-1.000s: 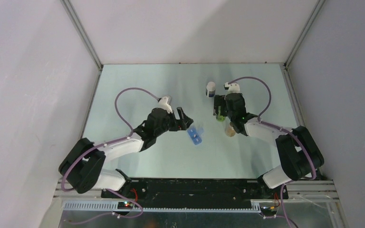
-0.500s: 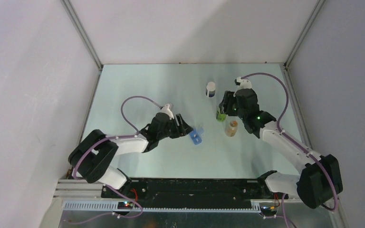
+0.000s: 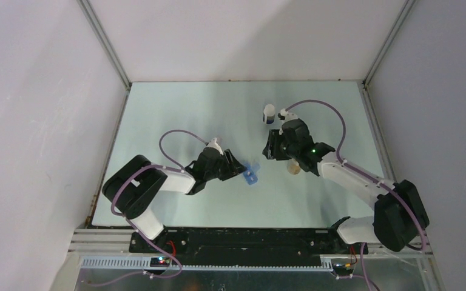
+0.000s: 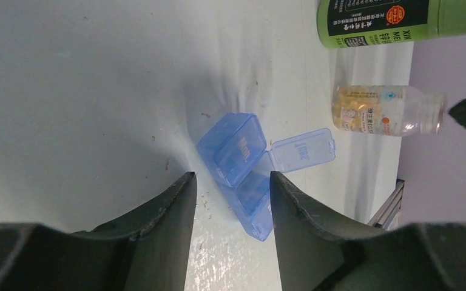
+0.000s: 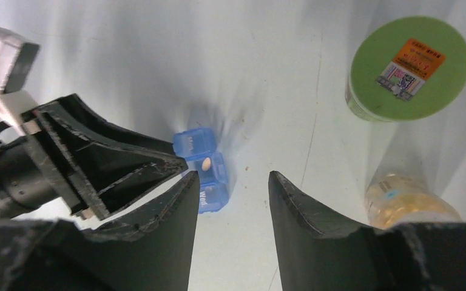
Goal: Sort the pills into containers
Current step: Close the pill container at the center of the board.
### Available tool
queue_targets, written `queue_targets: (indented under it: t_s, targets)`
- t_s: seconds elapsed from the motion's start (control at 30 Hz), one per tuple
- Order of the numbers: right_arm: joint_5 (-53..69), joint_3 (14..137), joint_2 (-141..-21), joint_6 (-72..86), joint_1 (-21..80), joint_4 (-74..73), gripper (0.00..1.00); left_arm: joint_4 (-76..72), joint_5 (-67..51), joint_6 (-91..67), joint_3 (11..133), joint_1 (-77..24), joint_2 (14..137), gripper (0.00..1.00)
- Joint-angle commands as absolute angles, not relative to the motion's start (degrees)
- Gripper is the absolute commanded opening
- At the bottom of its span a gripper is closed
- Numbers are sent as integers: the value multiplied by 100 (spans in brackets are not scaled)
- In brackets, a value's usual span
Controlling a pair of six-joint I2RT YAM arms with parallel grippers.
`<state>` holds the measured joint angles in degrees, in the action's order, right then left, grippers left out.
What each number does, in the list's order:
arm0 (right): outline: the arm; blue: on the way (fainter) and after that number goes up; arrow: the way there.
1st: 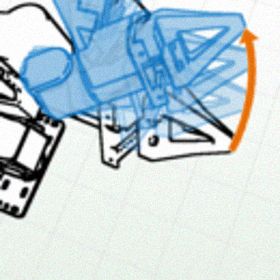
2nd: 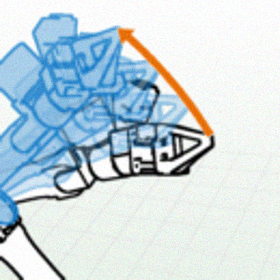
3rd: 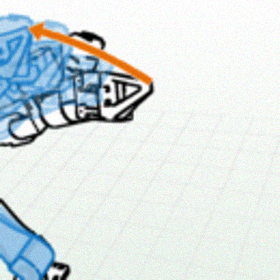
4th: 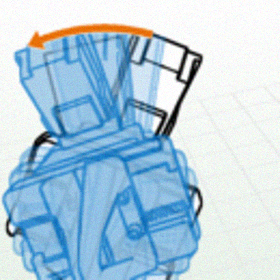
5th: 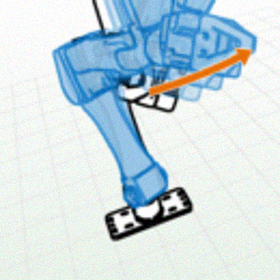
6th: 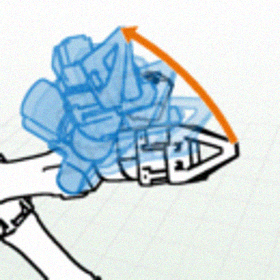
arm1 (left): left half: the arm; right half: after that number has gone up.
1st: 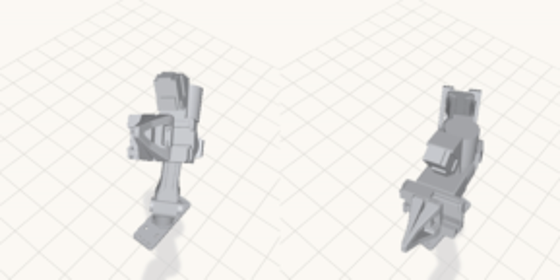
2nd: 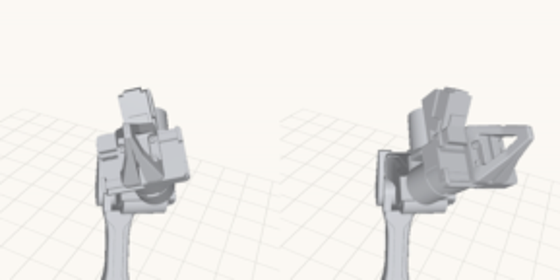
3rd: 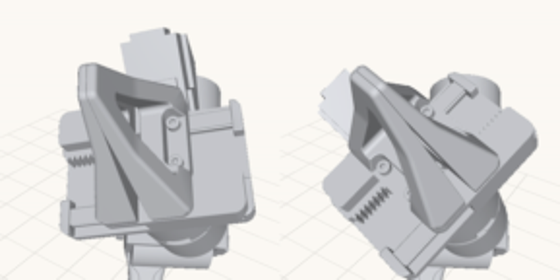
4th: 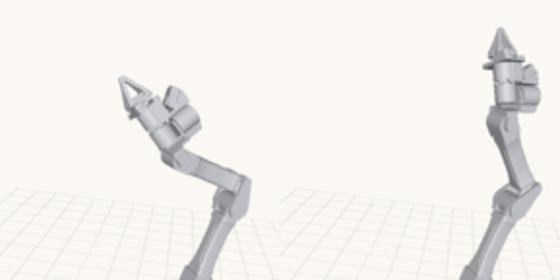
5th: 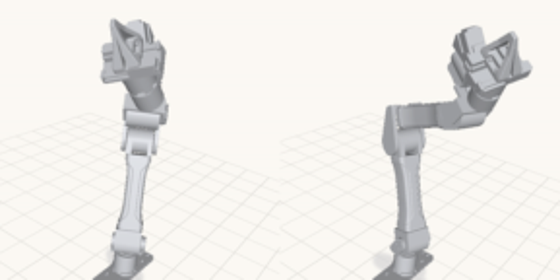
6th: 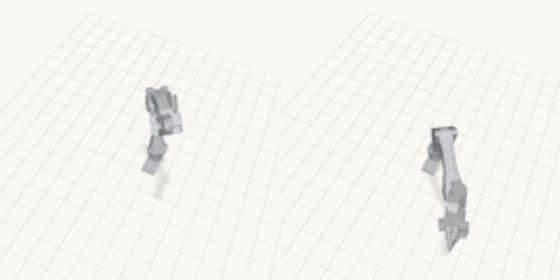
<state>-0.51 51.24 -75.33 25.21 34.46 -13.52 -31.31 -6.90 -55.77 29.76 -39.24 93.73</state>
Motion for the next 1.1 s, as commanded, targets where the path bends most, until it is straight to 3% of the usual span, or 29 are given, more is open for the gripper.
queue_targets:
  t_s: [0.0, 0.23, 0.67, 1.07]
  targets:
    - [-95, 5359, -7892, 2680, 3458, -1249, 49, -3444, -670, -5774, 3091, -3935, 9451, 52]
    - [-97, 5361, -8361, 2744, 3483, -1178, 48, -3682, -595, -5887, 2997, -3936, 9416, 55]
    - [-68, 5427, -8901, 2819, 3452, -1177, 44, -3820, -543, -6223, 3017, -3799, 9643, 47]
    - [740, 5501, -9199, 2816, 3366, -1224, 43, -3805, -635, -6347, 3084, -3773, 9775, 37]
